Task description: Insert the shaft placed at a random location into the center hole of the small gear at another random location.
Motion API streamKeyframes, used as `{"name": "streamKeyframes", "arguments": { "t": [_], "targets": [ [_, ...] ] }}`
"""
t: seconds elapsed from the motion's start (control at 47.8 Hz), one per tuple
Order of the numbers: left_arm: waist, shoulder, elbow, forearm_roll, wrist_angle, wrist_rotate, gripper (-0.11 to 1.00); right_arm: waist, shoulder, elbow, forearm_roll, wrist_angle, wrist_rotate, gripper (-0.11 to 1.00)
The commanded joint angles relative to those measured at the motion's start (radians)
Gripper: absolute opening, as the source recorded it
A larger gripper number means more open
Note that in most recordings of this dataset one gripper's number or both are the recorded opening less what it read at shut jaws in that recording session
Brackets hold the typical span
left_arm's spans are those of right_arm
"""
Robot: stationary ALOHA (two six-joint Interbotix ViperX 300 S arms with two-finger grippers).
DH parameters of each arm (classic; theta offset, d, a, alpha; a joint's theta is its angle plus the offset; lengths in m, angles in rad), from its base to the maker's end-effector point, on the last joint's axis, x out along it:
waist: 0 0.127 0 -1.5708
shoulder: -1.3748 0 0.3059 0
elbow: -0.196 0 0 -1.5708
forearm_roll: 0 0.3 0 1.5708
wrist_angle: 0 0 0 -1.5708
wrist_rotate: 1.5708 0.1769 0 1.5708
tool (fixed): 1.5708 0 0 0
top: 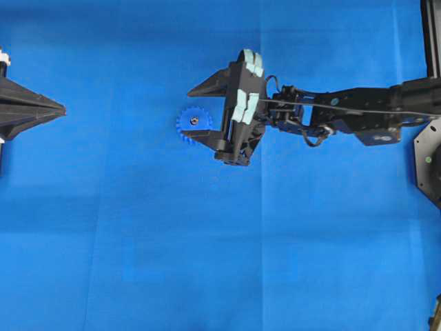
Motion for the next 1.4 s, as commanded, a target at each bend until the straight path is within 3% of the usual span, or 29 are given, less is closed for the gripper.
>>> {"name": "streamKeyframes", "arguments": {
  "t": [0.0,0.481,1.087,1.38],
  "targets": [
    [0.002,0.006,-0.014,0.0,-0.005,-0.002,0.0,0.0,-0.055,-0.012,-0.005,0.015,0.0,0.76],
    [0.002,0.006,-0.014,0.0,-0.005,-0.002,0.0,0.0,-0.078,0.003,-0.005,0.02,0.0,0.76],
    [0.002,-0.003,-0.015,0.0,-0.005,-0.002,0.0,0.0,-0.336,0.249,0.0,0.014,0.011,0.76],
    [0.002,-0.003,-0.015,0.0,-0.005,-0.002,0.0,0.0,-0.38,0.285,0.002,0.003,0.011,0.76]
  ]
}}
